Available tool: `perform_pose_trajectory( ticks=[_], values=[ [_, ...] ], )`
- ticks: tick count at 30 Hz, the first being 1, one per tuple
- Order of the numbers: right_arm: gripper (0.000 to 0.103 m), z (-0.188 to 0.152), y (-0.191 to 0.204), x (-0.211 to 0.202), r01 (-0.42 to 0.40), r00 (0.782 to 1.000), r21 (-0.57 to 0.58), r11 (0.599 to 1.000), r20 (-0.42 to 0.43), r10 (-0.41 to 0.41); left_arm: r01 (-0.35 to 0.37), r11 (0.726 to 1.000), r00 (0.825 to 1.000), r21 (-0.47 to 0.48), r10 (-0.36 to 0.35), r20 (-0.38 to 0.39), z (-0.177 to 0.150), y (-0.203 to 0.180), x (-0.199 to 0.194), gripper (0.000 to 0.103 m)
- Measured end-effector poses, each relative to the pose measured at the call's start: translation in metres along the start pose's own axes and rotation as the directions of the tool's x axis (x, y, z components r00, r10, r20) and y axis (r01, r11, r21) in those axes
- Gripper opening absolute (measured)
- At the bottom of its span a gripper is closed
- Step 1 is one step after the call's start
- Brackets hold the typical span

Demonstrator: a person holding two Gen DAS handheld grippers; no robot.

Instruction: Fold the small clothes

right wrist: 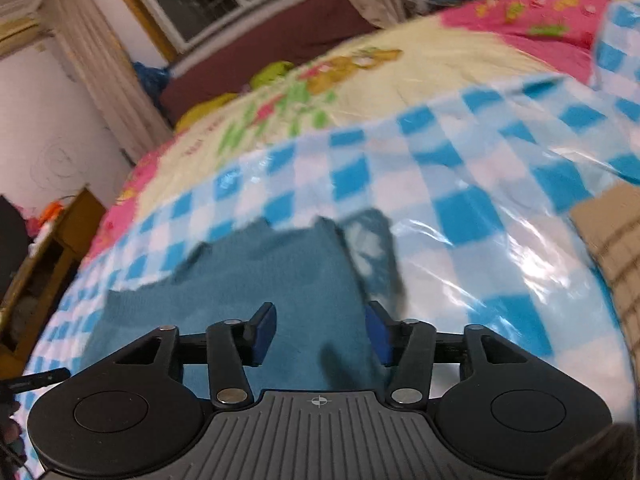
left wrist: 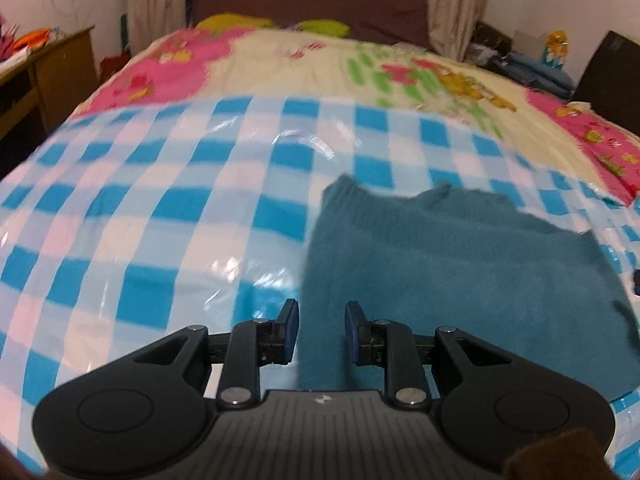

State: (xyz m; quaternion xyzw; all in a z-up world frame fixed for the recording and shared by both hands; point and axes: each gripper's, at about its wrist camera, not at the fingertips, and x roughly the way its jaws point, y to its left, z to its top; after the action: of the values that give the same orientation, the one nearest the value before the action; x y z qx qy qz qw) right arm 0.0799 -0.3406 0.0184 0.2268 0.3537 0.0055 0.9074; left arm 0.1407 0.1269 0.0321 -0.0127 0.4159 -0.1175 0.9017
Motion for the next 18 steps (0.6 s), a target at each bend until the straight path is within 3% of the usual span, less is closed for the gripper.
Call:
perform_pose_trajectory(
  ticks=[4,5,6,8,9,12,18],
  values=[
    [0.051,0.004,0.007,0.034,0.065,0.997,-0.054,0.996,-0.036,-0.067,0.029,0.999,0.999,0.034,-0.029,0.017,0.004,-0.023,0.006,0.029],
    [0.045,0.003,0.006,0.042,0.073,0.996,-0.044,0.996,-0.053,-0.075,0.033,0.998,0.999,0.055,-0.033,0.010,0.003,-0.030,0.011,0.029],
    [0.033,0.004,0.002,0.048,0.074,0.995,-0.030,0.997,-0.071,-0.076,0.027,0.997,1.000,0.079,-0.027,0.000,0.001,-0.035,0.015,0.030],
    [0.013,0.003,-0.007,0.053,0.094,0.992,-0.005,0.996,-0.085,-0.094,-0.045,0.990,0.998,0.136,0.050,-0.031,-0.007,-0.042,0.032,0.030],
    [0.011,0.005,-0.015,0.054,0.098,0.992,0.027,0.995,-0.087,-0.096,-0.082,0.986,0.994,0.147,0.091,-0.056,-0.011,-0.040,0.043,0.030],
    [0.011,0.006,-0.034,0.051,0.053,0.995,0.134,0.990,-0.089,-0.041,-0.075,0.991,0.993,0.109,0.085,-0.085,-0.019,-0.029,0.056,0.031],
    [0.019,0.001,-0.021,0.017,0.029,0.999,0.107,0.994,-0.016,-0.027,-0.063,0.992,0.997,0.107,0.069,-0.046,-0.016,-0.037,0.037,0.031]
  ],
)
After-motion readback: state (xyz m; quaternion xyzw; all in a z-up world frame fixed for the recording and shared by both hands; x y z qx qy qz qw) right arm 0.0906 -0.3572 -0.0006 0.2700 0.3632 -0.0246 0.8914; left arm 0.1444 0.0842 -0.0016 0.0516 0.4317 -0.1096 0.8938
